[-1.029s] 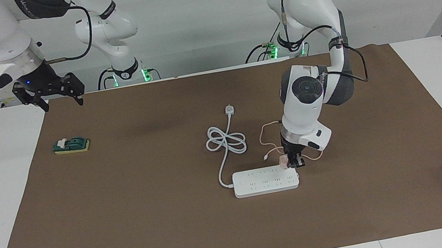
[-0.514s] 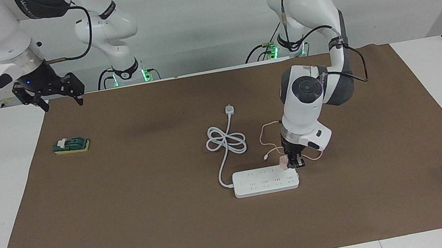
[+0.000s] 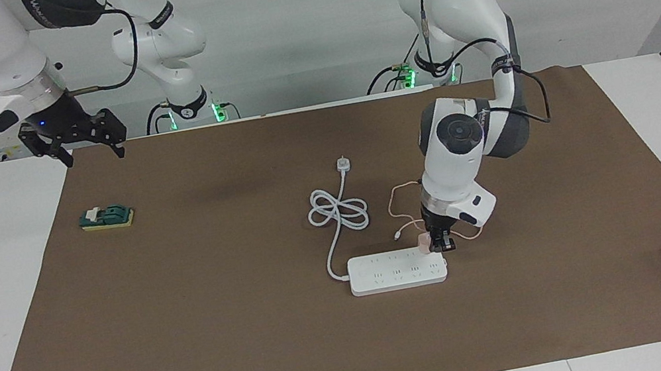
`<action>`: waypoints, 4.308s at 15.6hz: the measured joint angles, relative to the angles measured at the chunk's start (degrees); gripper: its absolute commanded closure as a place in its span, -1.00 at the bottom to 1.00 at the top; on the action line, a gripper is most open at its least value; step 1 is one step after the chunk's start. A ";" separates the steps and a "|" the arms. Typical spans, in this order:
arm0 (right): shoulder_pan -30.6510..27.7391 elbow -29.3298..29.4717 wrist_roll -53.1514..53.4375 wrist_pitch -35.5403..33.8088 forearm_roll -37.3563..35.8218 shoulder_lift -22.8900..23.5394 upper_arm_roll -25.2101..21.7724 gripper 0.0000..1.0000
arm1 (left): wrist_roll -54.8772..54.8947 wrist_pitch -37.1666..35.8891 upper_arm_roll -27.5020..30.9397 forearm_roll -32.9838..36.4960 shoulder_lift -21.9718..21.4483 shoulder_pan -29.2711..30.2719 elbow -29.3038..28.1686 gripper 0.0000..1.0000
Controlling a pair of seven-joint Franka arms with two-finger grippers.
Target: Plug charger into power strip
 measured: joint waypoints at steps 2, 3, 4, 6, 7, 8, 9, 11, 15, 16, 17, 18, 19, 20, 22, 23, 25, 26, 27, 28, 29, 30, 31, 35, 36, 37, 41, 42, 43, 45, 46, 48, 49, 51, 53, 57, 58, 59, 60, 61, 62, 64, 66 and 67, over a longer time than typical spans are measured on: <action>0.00 0.00 0.00 0.00 0.00 0.00 0.00 -1.00 | 0.22 0.00 0.00 0.00 0.00 0.00 -0.02 1.00; 0.00 0.00 0.00 0.00 0.00 0.00 0.00 -1.00 | 0.28 0.00 0.01 0.00 -0.01 0.00 -0.03 1.00; 0.00 0.00 0.00 0.00 0.00 0.00 0.00 -1.00 | 0.32 0.00 0.01 0.00 -0.01 0.00 -0.05 1.00; 0.00 0.00 0.00 0.00 0.00 0.00 0.00 -1.00 | 0.37 0.01 0.01 0.00 -0.02 0.00 -0.08 1.00; 0.00 0.00 0.00 0.00 0.00 0.00 0.00 -1.00 | 0.42 0.01 0.01 0.00 -0.02 0.00 -0.08 1.00; 0.00 0.00 0.00 0.00 0.00 0.00 0.00 -1.00 | 0.48 0.02 0.01 0.00 -0.03 0.00 -0.09 1.00; 0.00 0.00 0.00 0.00 0.00 0.00 0.00 -1.00 | 0.53 0.02 0.01 0.00 -0.03 0.00 -0.10 1.00; 0.00 0.00 0.00 0.00 0.00 0.00 0.00 -1.00 | 0.61 0.03 0.01 0.00 -0.04 0.00 -0.13 1.00; 0.00 0.00 0.00 0.00 0.00 0.00 0.00 -1.00 | 0.80 0.12 0.00 0.00 -0.05 0.00 -0.19 1.00; 0.00 0.00 0.00 0.00 0.00 0.00 0.00 -1.00 | 0.83 0.16 0.00 0.00 -0.05 0.00 -0.22 1.00; 0.00 0.00 0.00 0.00 0.00 0.00 0.00 -1.00 | 0.86 0.19 0.00 0.00 -0.06 0.00 -0.23 1.00; 0.00 0.00 0.00 0.00 0.00 0.00 0.00 -1.00 | 0.90 0.21 0.00 0.00 -0.06 0.00 -0.24 1.00; 0.00 0.00 0.00 0.00 0.00 0.00 0.00 -1.00 | 0.98 0.22 0.00 0.00 -0.06 0.00 -0.25 1.00; 0.00 0.00 0.00 0.00 0.00 0.00 0.00 -1.00 | 1.28 0.23 0.00 0.00 -0.06 0.00 -0.25 1.00; 0.00 0.00 0.00 0.00 0.00 0.00 0.00 -1.00 | 2.04 0.25 0.00 0.00 -0.06 0.00 -0.25 1.00; 0.00 0.00 0.00 0.00 0.00 0.00 0.00 -1.00 | 2.28 0.25 0.00 0.00 -0.06 0.00 -0.25 1.00; 0.00 0.00 0.00 0.00 0.00 0.00 0.00 -1.00 | 3.02 0.23 0.00 0.00 -0.07 0.00 -0.25 1.00; 0.00 0.00 0.00 0.00 0.00 0.00 0.00 -1.00 | 3.57 0.11 0.01 0.00 -0.09 0.00 -0.24 1.00; 0.00 0.00 0.00 0.00 0.00 0.00 0.00 -1.00 | 4.00 -0.22 0.00 0.00 -0.16 0.00 -0.25 1.00; 0.00 0.00 0.00 0.00 0.00 0.00 0.00 -1.00 | 4.28 -0.94 0.01 0.00 -0.26 0.00 -0.26 1.00; 0.00 0.00 0.00 0.00 0.00 0.00 0.00 -1.00 | 4.47 -1.69 0.02 0.00 -0.37 0.01 -0.28 1.00; 0.00 0.00 0.00 0.00 0.00 0.00 0.00 -1.00 | 4.68 -2.32 0.04 0.00 -0.43 0.04 -0.30 1.00; 0.00 0.00 0.00 0.00 0.00 0.00 0.00 -1.00 | 4.80 -2.66 0.06 0.00 -0.46 0.06 -0.31 1.00; 0.00 0.00 0.00 0.00 0.00 0.00 0.00 -1.00 | 5.01 -2.94 0.07 -0.03 -0.52 0.10 -0.27 1.00; 0.00 0.00 0.00 0.00 0.00 0.00 0.00 -1.00 | 5.01 -2.94 0.07 -0.10 -0.60 0.11 -0.12 1.00; 0.00 0.00 0.00 0.00 0.00 0.00 0.01 -1.00 | 5.01 -2.99 0.08 -0.19 -0.73 0.14 0.18 1.00; 0.00 0.00 0.00 0.00 0.00 0.00 0.01 -1.00 | 5.02 -4.66 0.24 -0.54 -1.40 0.22 1.73 1.00; 0.00 0.00 0.00 0.00 0.00 0.00 0.01 -1.00 | 5.03 -4.72 0.27 -0.56 -1.40 0.23 1.77 1.00; 0.00 0.00 0.00 0.00 0.00 0.00 0.01 -1.00 | 5.04 -4.75 0.28 -0.58 -1.32 0.23 1.74 1.00; 0.00 0.00 0.00 0.00 0.00 0.00 0.01 -1.00 | 5.05 -4.76 0.28 -0.64 -0.75 0.23 1.60 1.00; 0.00 0.00 0.00 0.00 0.00 0.00 0.01 -1.00 | 5.05 -4.76 0.27 -0.69 -0.32 0.23 1.60 1.00; 0.00 0.00 0.00 0.00 0.00 0.00 0.01 -1.00 | 5.05 -4.69 0.24 -0.73 0.47 0.22 1.61 1.00; 0.00 0.00 0.00 0.00 0.00 0.00 0.01 -1.00 | 5.05 -4.67 0.23 -0.76 0.64 0.21 1.72 1.00; 0.00 0.00 0.00 0.00 0.00 0.00 0.01 -1.00 | 5.05 -4.67 0.24 -0.76 0.85 0.21 2.38 1.00; 0.00 0.00 0.00 0.00 0.00 0.00 0.01 -1.00 | 5.05 -4.67 0.26 -0.77 1.65 0.22 3.66 1.00; 0.00 0.00 0.00 0.00 0.00 0.00 0.01 -1.00 | 5.05 -4.67 0.25 -0.79 2.62 0.22 4.76 1.00; 0.00 0.00 0.00 0.00 0.00 0.00 0.01 -1.00 | 5.05 -4.64 0.24 -0.79 2.78 0.21 4.80 1.00; 0.00 0.00 0.00 0.00 0.00 0.00 0.01 -1.00 | 5.05 -4.63 0.24 -0.79 2.92 0.21 4.86 1.00; 0.00 0.00 0.00 0.00 0.00 0.00 0.01 -1.00 | 5.05 -4.62 0.24 -0.79 2.99 0.21 4.88 1.00; 0.00 0.00 0.00 0.00 0.00 0.00 0.01 -1.00 | 5.05 -4.61 0.24 -0.79 3.05 0.20 4.90 1.00; 0.00 0.00 0.00 0.00 0.00 0.00 0.01 -1.00 | 5.07 -4.61 0.24 -0.79 3.08 0.19 4.93 1.00; 0.00 0.00 0.00 0.00 0.00 0.00 0.01 -1.00 | 5.11 -4.60 0.24 -0.79 3.13 0.19 4.95 1.00; 0.00 0.00 0.00 0.00 0.00 0.00 0.01 -1.00 | 5.42 -4.54 0.25 -0.79 3.17 0.19 4.94 1.00; 0.00 0.00 0.00 0.00 0.00 0.00 0.01 -1.00 | 5.95 -4.43 0.25 -0.79 3.17 0.19 4.89 1.00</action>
